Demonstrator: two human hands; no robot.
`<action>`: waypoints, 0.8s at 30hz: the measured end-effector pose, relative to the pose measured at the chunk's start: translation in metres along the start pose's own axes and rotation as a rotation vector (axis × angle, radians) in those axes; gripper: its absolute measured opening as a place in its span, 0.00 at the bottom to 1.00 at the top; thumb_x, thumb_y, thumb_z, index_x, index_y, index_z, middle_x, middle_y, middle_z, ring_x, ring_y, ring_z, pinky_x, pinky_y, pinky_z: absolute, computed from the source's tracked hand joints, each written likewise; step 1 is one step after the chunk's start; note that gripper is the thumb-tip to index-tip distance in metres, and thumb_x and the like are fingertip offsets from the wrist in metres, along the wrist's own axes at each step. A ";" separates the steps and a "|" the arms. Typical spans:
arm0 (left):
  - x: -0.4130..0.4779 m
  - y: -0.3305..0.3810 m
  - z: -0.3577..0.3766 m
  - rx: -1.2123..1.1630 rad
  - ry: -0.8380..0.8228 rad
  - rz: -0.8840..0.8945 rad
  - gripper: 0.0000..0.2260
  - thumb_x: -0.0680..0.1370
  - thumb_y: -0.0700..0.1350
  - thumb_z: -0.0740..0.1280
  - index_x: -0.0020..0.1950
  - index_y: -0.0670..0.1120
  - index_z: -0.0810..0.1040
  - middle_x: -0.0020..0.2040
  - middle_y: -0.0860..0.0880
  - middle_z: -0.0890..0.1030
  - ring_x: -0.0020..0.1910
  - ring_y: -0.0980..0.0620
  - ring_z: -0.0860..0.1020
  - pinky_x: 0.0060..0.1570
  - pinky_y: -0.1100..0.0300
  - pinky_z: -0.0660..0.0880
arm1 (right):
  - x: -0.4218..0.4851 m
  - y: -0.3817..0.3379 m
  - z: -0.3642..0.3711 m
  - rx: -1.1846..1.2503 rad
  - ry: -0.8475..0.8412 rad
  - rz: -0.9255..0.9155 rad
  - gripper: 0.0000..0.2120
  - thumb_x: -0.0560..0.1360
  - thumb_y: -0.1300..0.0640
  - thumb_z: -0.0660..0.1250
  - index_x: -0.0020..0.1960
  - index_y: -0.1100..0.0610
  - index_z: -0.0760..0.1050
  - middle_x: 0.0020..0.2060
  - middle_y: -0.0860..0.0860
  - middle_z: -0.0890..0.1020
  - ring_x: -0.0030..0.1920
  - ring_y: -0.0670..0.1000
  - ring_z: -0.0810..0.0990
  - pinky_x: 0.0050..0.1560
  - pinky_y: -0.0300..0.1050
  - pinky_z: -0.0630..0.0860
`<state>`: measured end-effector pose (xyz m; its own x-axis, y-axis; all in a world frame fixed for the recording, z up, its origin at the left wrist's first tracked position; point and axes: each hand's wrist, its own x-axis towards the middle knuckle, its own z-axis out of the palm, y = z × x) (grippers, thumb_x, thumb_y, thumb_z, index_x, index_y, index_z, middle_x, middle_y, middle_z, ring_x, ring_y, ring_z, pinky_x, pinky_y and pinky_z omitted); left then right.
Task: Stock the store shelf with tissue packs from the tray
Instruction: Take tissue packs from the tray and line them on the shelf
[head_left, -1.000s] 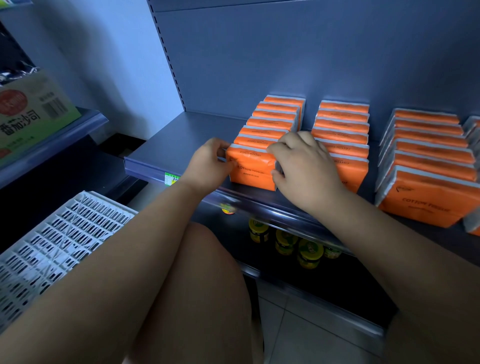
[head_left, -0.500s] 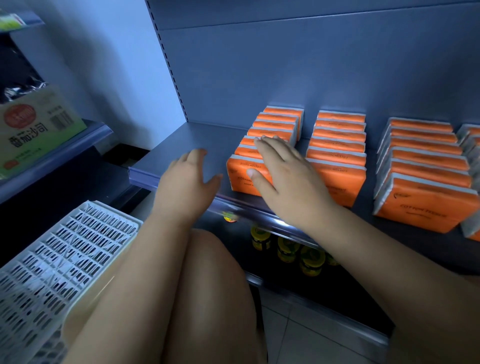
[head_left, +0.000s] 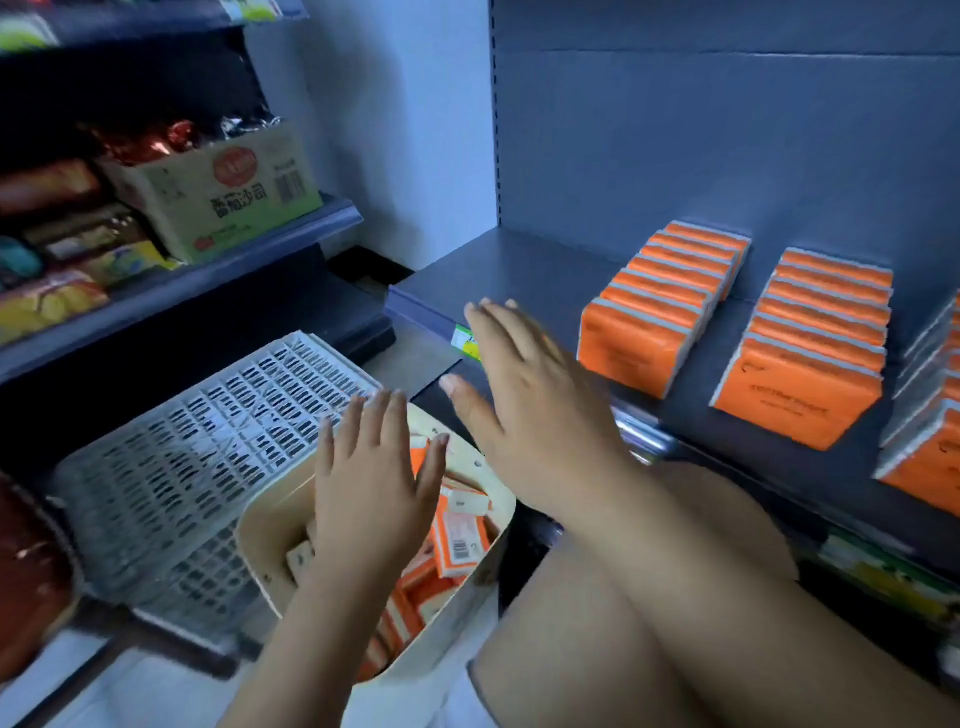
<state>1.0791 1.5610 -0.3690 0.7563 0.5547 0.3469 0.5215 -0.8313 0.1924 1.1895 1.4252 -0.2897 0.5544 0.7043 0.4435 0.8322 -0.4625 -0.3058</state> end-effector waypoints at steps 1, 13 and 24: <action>-0.007 -0.010 0.004 0.028 -0.023 -0.010 0.32 0.83 0.64 0.50 0.77 0.44 0.69 0.77 0.43 0.72 0.78 0.39 0.66 0.78 0.38 0.58 | -0.001 -0.009 0.011 -0.006 -0.043 -0.008 0.33 0.83 0.39 0.53 0.80 0.57 0.62 0.78 0.54 0.67 0.79 0.55 0.63 0.78 0.50 0.61; -0.066 -0.073 0.063 0.019 -0.278 -0.198 0.36 0.80 0.67 0.45 0.79 0.47 0.67 0.79 0.46 0.69 0.79 0.41 0.64 0.78 0.40 0.57 | -0.023 -0.029 0.108 0.033 -0.475 0.151 0.26 0.84 0.41 0.57 0.74 0.57 0.67 0.72 0.56 0.73 0.73 0.57 0.68 0.70 0.54 0.68; -0.078 -0.088 0.113 -0.092 -0.502 -0.314 0.30 0.84 0.63 0.54 0.80 0.45 0.64 0.79 0.45 0.68 0.81 0.42 0.59 0.79 0.45 0.57 | -0.021 0.010 0.168 0.019 -0.717 0.523 0.17 0.82 0.52 0.59 0.68 0.55 0.71 0.61 0.55 0.78 0.58 0.60 0.79 0.56 0.56 0.80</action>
<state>1.0186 1.5948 -0.5169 0.6771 0.7049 -0.2112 0.7311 -0.6117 0.3021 1.1844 1.4967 -0.4438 0.7186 0.5758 -0.3900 0.4701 -0.8154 -0.3378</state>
